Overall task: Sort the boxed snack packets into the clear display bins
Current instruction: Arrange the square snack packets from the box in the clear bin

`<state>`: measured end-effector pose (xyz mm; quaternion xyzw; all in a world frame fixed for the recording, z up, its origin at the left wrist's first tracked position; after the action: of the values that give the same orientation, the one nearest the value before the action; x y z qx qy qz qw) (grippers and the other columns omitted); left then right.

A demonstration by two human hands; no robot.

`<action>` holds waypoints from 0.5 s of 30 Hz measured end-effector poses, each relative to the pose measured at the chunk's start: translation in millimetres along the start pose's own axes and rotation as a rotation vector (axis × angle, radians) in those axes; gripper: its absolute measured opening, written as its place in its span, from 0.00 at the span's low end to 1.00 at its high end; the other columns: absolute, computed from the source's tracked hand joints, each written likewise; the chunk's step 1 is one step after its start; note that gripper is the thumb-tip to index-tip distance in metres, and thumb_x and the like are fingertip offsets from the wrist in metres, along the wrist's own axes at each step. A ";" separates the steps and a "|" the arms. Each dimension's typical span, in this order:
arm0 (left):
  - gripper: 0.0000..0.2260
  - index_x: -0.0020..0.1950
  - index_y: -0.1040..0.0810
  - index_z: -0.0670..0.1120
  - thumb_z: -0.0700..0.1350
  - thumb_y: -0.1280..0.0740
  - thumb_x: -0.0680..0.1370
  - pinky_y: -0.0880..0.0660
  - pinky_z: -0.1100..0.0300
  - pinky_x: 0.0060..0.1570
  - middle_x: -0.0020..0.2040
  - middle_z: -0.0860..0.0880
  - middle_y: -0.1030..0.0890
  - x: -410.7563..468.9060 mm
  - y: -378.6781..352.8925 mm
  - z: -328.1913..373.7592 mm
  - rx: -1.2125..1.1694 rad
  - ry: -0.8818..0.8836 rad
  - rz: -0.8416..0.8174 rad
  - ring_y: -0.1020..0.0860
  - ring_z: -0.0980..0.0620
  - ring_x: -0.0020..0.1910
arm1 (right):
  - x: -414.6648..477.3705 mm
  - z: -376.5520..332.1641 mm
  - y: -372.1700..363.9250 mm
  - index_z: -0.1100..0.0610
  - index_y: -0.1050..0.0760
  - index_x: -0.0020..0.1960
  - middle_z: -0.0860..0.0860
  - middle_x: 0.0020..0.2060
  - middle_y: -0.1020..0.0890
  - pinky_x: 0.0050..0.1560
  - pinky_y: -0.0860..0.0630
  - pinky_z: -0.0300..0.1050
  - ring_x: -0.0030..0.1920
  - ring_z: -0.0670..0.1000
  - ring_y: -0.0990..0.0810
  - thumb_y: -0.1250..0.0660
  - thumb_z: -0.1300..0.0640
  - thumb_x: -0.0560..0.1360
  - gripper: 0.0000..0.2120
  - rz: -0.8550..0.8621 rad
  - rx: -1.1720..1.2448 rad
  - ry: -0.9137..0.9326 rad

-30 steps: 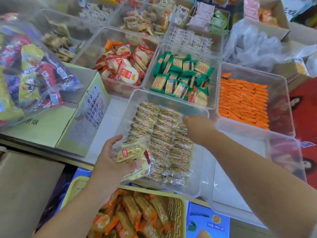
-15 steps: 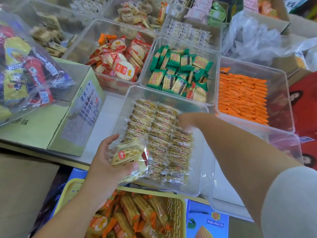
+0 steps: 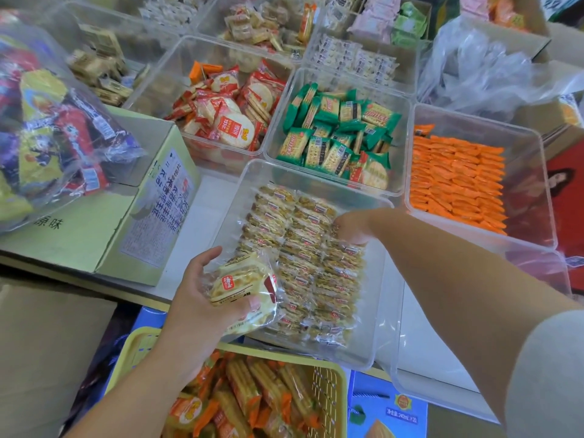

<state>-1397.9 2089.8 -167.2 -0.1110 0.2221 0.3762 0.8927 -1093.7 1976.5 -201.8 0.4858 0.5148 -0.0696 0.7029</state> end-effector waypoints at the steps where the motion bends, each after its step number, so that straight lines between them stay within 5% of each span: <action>1: 0.39 0.61 0.25 0.72 0.37 0.16 0.62 0.16 0.55 0.43 0.56 0.51 0.17 -0.1 -0.6 0.1 0.002 -0.004 0.017 0.13 0.53 0.48 | -2.1 -1.8 -0.8 0.63 0.25 0.67 0.59 0.62 0.21 0.64 0.23 0.52 0.62 0.58 0.21 0.44 0.63 0.80 0.18 0.026 -0.030 0.017; 5: 0.35 0.57 0.26 0.72 0.44 0.14 0.61 0.27 0.66 0.39 0.57 0.60 0.27 0.7 -6.1 2.5 -0.010 0.025 0.067 0.28 0.73 0.51 | -28.2 -7.4 3.1 0.59 0.22 0.45 0.54 0.42 0.20 0.44 0.22 0.47 0.39 0.52 0.23 0.41 0.61 0.79 0.10 0.179 -0.164 0.032; 7: 0.33 0.57 0.26 0.69 0.46 0.14 0.62 0.29 0.65 0.39 0.62 0.55 0.29 1.3 -7.5 3.7 -0.026 0.046 0.091 0.29 0.75 0.48 | -50.0 -14.3 6.4 0.56 0.21 0.58 0.55 0.53 0.18 0.53 0.20 0.50 0.50 0.55 0.19 0.40 0.54 0.80 0.12 0.336 -0.099 0.094; 9: 0.32 0.60 0.26 0.66 0.46 0.15 0.63 0.25 0.65 0.32 0.63 0.53 0.30 1.5 -8.1 6.2 -0.053 0.063 0.105 0.21 0.70 0.40 | -84.4 -30.1 0.6 0.52 0.24 0.67 0.52 0.59 0.18 0.59 0.22 0.52 0.58 0.54 0.20 0.37 0.50 0.80 0.17 0.487 0.162 0.220; 12: 0.32 0.63 0.26 0.61 0.45 0.16 0.65 0.27 0.70 0.22 0.58 0.60 0.30 -2.1 -15.5 14.5 -0.110 0.081 0.085 0.19 0.68 0.35 | -143.0 -66.3 -26.3 0.46 0.23 0.65 0.40 0.48 0.19 0.45 0.21 0.43 0.44 0.42 0.20 0.32 0.47 0.78 0.16 0.563 0.682 0.443; 15: 0.37 0.63 0.26 0.61 0.50 0.14 0.58 0.19 0.58 0.40 0.59 0.52 0.21 -9.3 -27.1 20.3 -0.070 0.072 0.047 0.15 0.55 0.46 | -176.6 -86.9 -55.6 0.42 0.25 0.65 0.38 0.49 0.24 0.39 0.22 0.38 0.41 0.44 0.21 0.25 0.42 0.70 0.25 0.579 0.907 0.523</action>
<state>-1377.6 2072.7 -144.1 -0.1506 0.2434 0.4006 0.8704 -1265.3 1942.2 -95.9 0.8591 0.4363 0.0340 0.2655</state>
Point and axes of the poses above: each hand's wrist, its own x-axis towards the middle knuckle, its own y-axis out of the back of the hand, z = x × y, the point moved 5 cm from there along x, towards the middle knuckle
